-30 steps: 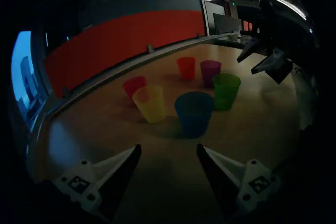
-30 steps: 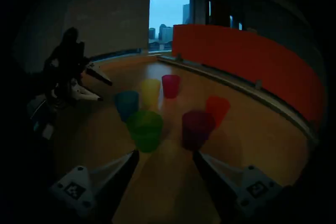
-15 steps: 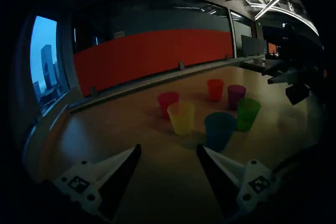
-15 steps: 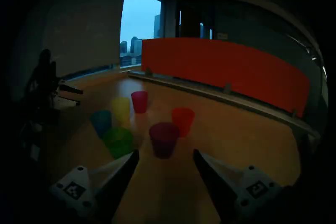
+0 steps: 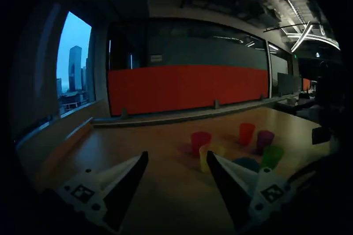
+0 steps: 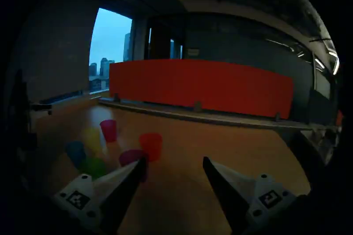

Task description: Pour water

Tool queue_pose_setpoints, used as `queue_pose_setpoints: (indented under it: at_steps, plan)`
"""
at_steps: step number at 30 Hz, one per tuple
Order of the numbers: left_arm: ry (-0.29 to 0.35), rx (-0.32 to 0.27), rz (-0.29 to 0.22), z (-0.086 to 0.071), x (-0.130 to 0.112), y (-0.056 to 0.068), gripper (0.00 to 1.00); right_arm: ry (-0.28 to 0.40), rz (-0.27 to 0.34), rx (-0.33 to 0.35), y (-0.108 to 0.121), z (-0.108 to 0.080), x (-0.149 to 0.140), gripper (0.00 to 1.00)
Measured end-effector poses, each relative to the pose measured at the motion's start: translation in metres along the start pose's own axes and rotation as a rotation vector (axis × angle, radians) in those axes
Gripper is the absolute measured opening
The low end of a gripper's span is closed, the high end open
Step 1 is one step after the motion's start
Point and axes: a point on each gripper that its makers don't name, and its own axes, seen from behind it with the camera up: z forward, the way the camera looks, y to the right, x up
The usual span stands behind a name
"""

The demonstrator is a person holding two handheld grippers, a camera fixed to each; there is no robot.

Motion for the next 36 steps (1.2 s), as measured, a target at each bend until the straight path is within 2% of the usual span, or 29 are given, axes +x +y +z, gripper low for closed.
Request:
queue_pose_setpoints:
  at_steps: [9, 17, 20, 26, 32, 36]
  plan:
    - [0.072, 0.065, -0.063, 0.001, 0.018, -0.012, 0.98, 0.082, 0.013, -0.158, 0.032, -0.005, 0.017, 1.0]
    - [0.129, 0.124, -0.106, 0.005, 0.03, -0.023, 0.98, 0.176, 0.054, -0.307, 0.061, -0.014, 0.035, 1.0]
    - [0.141, 0.125, -0.119, 0.008, 0.035, -0.021, 0.98, 0.197, 0.068, -0.342, 0.067, -0.016, 0.035, 1.0]
    - [0.147, 0.123, -0.11, 0.016, 0.036, -0.017, 0.98, 0.221, 0.07, -0.35, 0.067, -0.018, 0.037, 0.99]
    - [0.172, 0.129, -0.095, 0.022, 0.04, -0.015, 0.98, 0.259, 0.04, -0.358, 0.064, -0.021, 0.048, 1.0]
    - [0.186, 0.145, -0.067, 0.024, 0.038, -0.017, 0.98, 0.285, 0.044, -0.363, 0.062, -0.021, 0.055, 1.0]
